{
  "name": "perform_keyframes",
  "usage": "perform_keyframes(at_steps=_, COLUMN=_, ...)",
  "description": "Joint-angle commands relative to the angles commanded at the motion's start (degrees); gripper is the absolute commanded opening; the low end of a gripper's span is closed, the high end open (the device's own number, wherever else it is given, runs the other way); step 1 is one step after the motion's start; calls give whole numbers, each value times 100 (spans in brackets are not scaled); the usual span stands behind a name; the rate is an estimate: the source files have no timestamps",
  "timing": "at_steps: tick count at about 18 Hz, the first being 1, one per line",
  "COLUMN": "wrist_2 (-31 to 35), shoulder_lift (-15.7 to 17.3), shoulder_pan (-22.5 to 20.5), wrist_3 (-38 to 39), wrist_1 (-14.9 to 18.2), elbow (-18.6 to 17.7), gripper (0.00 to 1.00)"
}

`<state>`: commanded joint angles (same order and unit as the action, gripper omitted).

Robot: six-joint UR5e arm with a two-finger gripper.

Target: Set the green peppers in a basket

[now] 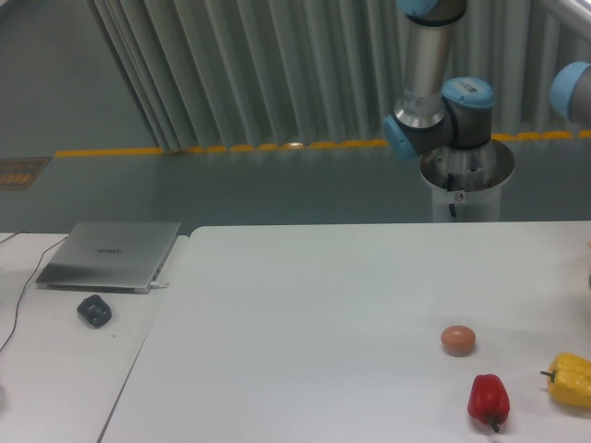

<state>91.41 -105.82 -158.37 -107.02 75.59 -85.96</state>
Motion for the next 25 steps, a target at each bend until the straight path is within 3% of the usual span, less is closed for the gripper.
perform_keyframes(at_steps=6, wrist_2=26, shoulder_lift=0, shoulder_pan=-422, wrist_3=-1680, wrist_1=0, elbow=-35, gripper=40)
perform_keyframes(at_steps=9, wrist_2=79, shoulder_lift=-9, shoulder_pan=-467, wrist_3=-2138, wrist_1=-9, elbow=-35, gripper=50)
perform_keyframes(at_steps=12, wrist_2=70, shoulder_lift=-9, shoulder_pan=-467, wrist_3=-2148, wrist_1=0, elbow=-35, gripper=70)
perform_keyframes(at_steps=14, wrist_2=53, shoulder_lift=-9, shoulder_pan=-475, wrist_3=-2148, wrist_1=0, elbow=-53, gripper=100)
perform_keyframes(at_steps=25, wrist_2=-192, shoulder_lift=9, shoulder_pan=-388, wrist_3=-1876, wrist_1=26, elbow=-36, gripper=100)
